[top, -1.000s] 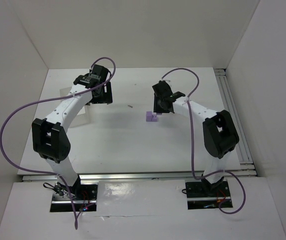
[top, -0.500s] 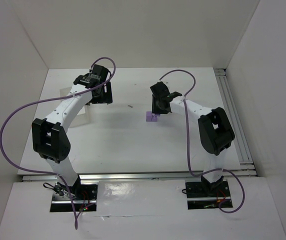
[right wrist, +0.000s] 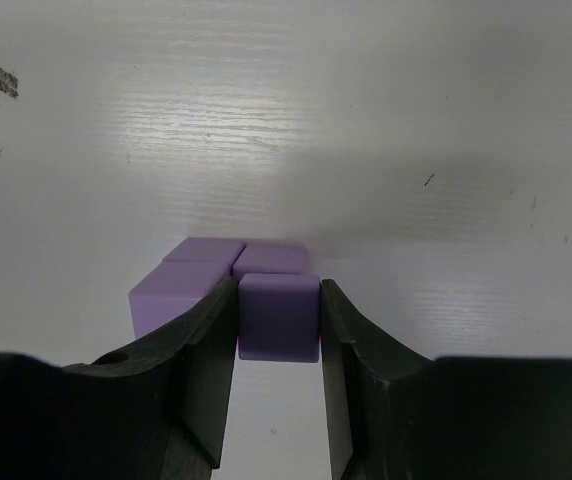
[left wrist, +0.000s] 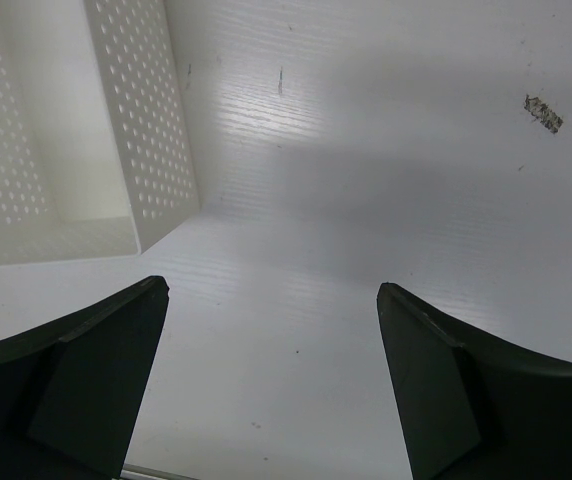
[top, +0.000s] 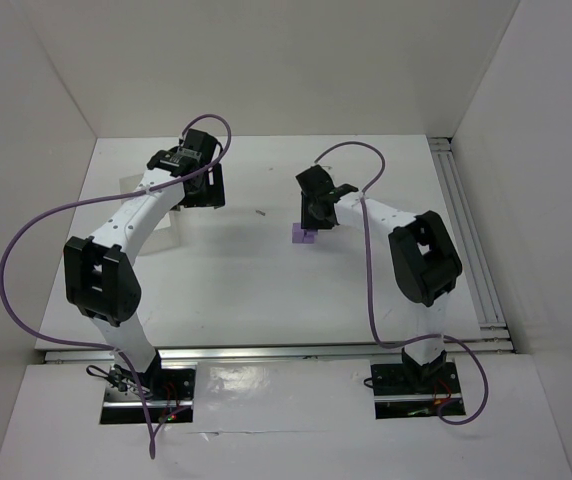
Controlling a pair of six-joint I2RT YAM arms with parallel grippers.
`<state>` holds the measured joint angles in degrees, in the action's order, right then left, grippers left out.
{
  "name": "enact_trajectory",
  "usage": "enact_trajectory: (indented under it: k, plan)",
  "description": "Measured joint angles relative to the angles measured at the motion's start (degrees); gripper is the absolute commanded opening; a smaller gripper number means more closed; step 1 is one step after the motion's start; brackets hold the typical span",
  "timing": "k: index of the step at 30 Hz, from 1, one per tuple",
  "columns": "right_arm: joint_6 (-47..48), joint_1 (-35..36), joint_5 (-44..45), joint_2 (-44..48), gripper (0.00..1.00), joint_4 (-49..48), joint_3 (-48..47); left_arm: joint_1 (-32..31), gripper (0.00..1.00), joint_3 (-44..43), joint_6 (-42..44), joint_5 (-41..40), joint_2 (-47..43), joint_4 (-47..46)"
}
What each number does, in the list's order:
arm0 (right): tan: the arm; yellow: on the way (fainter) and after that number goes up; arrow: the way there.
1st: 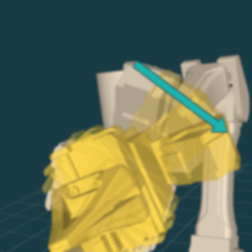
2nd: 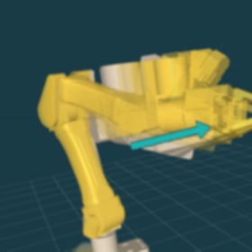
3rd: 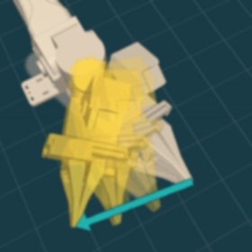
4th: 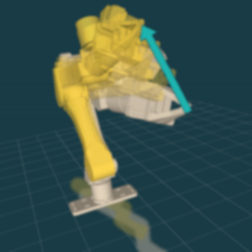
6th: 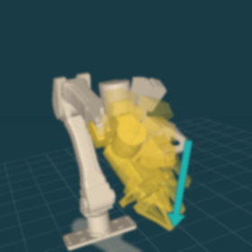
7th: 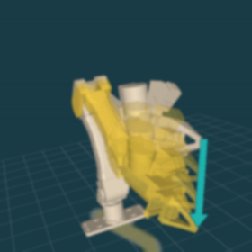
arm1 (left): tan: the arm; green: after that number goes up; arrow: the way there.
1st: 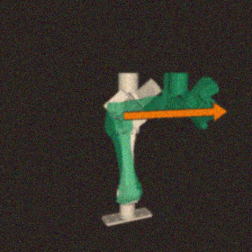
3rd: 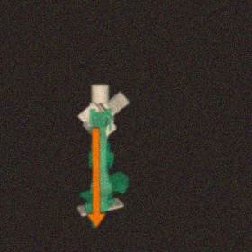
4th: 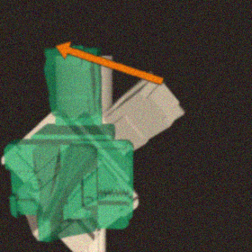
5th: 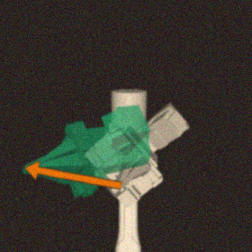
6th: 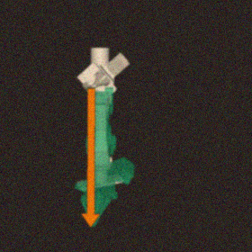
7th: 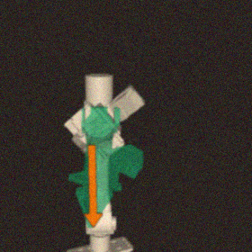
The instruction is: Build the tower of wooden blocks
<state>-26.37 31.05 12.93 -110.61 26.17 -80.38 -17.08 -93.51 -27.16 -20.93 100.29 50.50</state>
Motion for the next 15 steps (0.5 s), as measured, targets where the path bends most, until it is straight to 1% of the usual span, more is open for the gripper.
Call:
enact_trajectory:
  k: [3, 6, 8, 12, 14, 15]
  plan:
    - [0.0, 0.0, 0.0, -0.2, 0.33, 0.0, -0.3, 0.0, 0.99, 0.0, 0.0, 0.0, 0.0, 0.0]
    - [0.0, 0.0, 0.0, -0.3, 0.38, 0.0, -0.3, 0.0, 0.99, 0.0, 0.0, 0.0, 0.0, 0.0]
    - [0.0, 0.0, 0.0, -0.3, 0.39, 0.0, -0.3, 0.0, 0.99, 0.0, 0.0, 0.0, 0.0, 0.0]
    - [0.0, 0.0, 0.0, -0.4, 0.39, 0.0, -0.3, 0.0, 0.99, 0.0, 0.0, 0.0, 0.0, 0.0]
    - [0.0, 0.0, 0.0, -0.4, 0.44, 0.0, -0.3, 0.0, 0.99, 0.0, 0.0, 0.0, 0.0, 0.0]
    - [0.0, 0.0, 0.1, -0.4, 0.44, 0.0, -0.3, 0.0, 0.99, 0.0, 0.0, 0.0, 0.0, 0.0]
